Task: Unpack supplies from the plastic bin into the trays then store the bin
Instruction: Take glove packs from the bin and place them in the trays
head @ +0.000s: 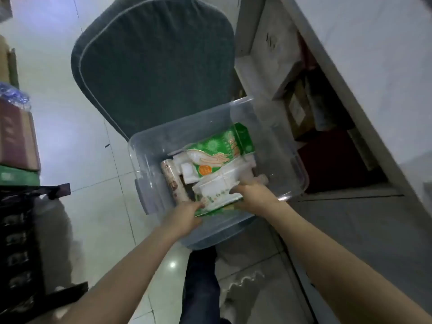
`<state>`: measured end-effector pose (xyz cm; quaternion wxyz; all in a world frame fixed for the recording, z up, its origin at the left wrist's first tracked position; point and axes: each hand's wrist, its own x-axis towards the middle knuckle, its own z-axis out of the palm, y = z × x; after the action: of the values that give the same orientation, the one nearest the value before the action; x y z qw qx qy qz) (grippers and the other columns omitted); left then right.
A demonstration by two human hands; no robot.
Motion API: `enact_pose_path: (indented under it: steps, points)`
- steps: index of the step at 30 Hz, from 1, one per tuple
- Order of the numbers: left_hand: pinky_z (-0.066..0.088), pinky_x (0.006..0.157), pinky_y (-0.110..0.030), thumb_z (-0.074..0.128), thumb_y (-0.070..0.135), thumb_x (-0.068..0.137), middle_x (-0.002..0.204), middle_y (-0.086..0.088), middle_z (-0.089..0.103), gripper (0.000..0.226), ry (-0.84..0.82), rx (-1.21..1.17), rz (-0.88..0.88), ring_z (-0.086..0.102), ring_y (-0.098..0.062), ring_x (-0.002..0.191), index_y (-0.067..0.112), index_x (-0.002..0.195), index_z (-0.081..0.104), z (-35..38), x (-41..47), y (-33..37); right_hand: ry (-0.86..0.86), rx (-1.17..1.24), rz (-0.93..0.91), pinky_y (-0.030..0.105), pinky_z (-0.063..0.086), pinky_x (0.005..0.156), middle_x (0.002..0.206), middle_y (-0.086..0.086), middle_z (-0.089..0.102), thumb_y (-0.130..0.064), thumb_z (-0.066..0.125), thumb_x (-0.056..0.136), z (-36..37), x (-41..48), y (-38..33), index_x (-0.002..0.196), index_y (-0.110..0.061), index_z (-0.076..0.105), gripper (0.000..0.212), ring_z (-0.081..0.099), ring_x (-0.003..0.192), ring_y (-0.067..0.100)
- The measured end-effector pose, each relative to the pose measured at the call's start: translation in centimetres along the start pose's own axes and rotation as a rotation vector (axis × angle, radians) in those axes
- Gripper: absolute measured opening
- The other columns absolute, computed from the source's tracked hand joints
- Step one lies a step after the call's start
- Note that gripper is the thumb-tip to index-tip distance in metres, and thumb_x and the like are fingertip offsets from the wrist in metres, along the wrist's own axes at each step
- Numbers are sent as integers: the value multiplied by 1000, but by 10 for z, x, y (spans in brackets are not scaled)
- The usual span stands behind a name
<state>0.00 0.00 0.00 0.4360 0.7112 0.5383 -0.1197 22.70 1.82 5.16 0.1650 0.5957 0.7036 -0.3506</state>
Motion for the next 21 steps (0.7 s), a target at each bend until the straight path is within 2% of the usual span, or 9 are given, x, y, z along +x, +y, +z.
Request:
enact_pose_path:
  steps: [5, 11, 16, 18, 21]
  points:
    - [46, 92, -40, 59, 23, 88, 131, -9, 48, 55, -10, 136, 30, 46, -30, 121, 21, 140, 41, 30, 23, -6, -140, -26, 30, 40, 45, 97, 132, 6, 52, -42, 65, 83, 27, 28, 1, 128, -29, 57, 48, 48, 120, 28]
    - [49, 87, -42, 57, 27, 89, 129, -6, 54, 48, 20, 236, 127, 52, -29, 115, 24, 136, 45, 41, 49, -8, -187, -10, 11, 44, 44, 99, 131, 6, 52, -52, 66, 78, 45, 46, 2, 125, -28, 59, 53, 45, 120, 29]
    - [52, 72, -37, 47, 36, 96, 114, -6, 65, 35, 108, 266, 143, 62, -28, 100, 21, 126, 57, 34, 59, -14, -136, -140, -21, 41, 46, 88, 128, 6, 54, -27, 54, 89, 39, 53, 7, 127, -27, 55, 38, 49, 117, 29]
    - [52, 71, -35, 43, 34, 99, 113, -7, 67, 35, 124, 255, 163, 63, -27, 98, 22, 129, 56, 29, 61, -17, -96, -201, -22, 40, 48, 83, 125, 7, 56, -16, 49, 91, 32, 54, 11, 127, -22, 55, 37, 52, 115, 29]
    - [52, 73, -37, 39, 31, 101, 110, -10, 68, 36, 177, 251, 181, 63, -28, 96, 20, 132, 54, 19, 67, -18, -25, -211, 11, 39, 50, 76, 123, 9, 57, -6, 52, 86, 24, 56, 22, 125, -14, 54, 40, 53, 113, 30]
